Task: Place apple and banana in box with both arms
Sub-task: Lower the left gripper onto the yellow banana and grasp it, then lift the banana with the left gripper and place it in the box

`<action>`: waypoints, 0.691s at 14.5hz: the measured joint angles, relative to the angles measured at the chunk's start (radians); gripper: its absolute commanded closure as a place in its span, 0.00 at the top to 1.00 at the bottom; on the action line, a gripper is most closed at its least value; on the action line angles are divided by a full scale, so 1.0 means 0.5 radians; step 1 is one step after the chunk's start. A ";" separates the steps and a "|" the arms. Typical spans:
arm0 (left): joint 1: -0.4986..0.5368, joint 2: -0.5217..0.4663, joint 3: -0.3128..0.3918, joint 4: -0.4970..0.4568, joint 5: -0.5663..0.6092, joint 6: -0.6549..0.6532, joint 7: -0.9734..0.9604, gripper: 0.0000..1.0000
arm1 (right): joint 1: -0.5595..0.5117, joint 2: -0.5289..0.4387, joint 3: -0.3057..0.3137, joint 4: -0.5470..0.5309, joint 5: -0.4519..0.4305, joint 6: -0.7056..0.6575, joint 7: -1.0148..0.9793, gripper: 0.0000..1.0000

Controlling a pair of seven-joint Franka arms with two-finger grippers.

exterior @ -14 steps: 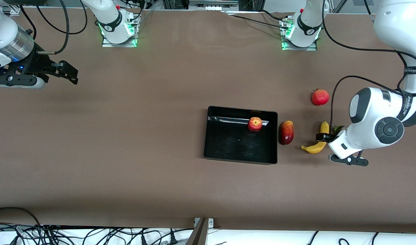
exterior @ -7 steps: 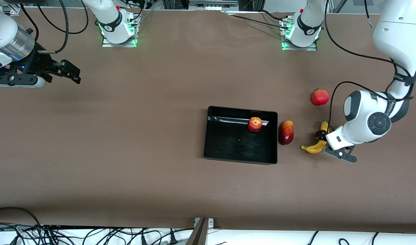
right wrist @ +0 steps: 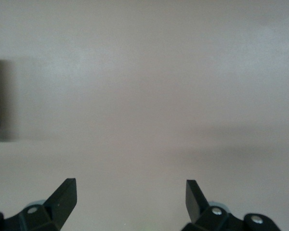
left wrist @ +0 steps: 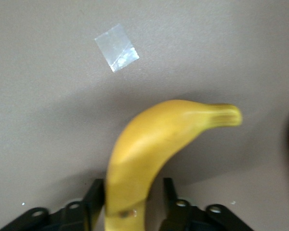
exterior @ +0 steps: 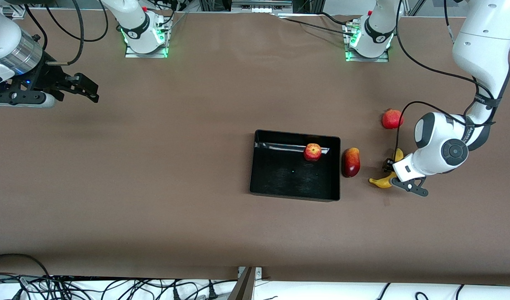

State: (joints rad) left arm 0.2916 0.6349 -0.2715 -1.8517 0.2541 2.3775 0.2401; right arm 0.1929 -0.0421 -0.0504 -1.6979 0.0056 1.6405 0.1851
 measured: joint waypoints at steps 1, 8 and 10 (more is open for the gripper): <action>0.003 0.004 0.003 0.000 0.000 0.004 -0.015 0.00 | 0.000 0.000 0.000 0.000 0.000 0.000 0.000 1.00; -0.028 -0.207 -0.209 0.293 0.000 -0.737 -0.612 0.06 | 0.000 0.000 0.000 0.001 0.001 0.000 0.000 1.00; -0.152 -0.264 -0.307 0.491 -0.001 -1.027 -0.976 0.06 | 0.000 0.000 0.000 0.001 0.001 0.000 0.000 1.00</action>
State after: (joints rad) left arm 0.2155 0.5027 -0.4248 -1.6064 0.2535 1.8640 -0.2478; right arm 0.1929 -0.0421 -0.0504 -1.6973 0.0059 1.6406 0.1853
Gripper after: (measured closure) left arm 0.665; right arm 0.000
